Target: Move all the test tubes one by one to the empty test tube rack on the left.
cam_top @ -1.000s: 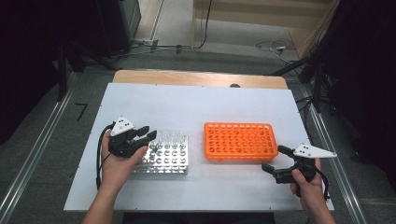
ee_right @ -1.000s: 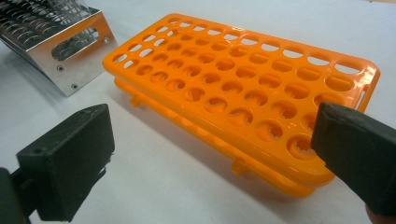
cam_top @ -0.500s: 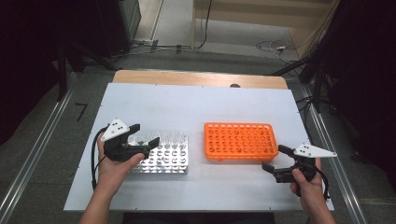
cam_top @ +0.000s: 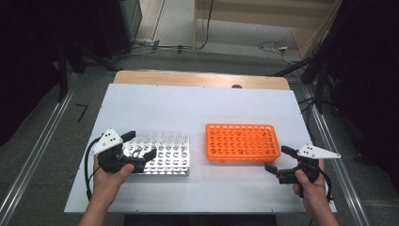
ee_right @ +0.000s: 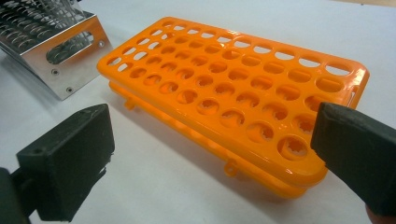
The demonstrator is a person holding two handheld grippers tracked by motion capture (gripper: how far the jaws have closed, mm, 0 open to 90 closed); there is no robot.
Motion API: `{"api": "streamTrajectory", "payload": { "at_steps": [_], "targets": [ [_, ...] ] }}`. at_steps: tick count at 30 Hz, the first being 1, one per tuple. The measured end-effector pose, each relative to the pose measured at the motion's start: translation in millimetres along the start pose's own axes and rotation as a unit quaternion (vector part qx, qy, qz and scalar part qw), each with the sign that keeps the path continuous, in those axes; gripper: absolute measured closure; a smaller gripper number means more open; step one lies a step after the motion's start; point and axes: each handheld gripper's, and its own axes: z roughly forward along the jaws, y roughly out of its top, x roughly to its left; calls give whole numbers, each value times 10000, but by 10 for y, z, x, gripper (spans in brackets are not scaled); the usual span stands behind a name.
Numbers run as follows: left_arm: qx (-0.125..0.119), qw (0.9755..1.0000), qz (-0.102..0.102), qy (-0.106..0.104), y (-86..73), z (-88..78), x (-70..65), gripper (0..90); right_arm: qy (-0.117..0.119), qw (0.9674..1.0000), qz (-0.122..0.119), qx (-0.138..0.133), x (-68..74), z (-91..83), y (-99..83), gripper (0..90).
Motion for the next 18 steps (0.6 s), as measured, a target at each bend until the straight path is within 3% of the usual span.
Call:
{"api": "streamTrajectory", "payload": {
  "at_steps": [15, 18],
  "targets": [
    [-88, 9999, 102, 101, -235, -261, -74, 0, 4, 10000, -6, -37, -10, 1, -14, 0],
    [-161, 9998, 48, 87, -270, -319, -62, 0, 4, 10000, -3, -46, -16, -3, -18, 0]
  ]
}}
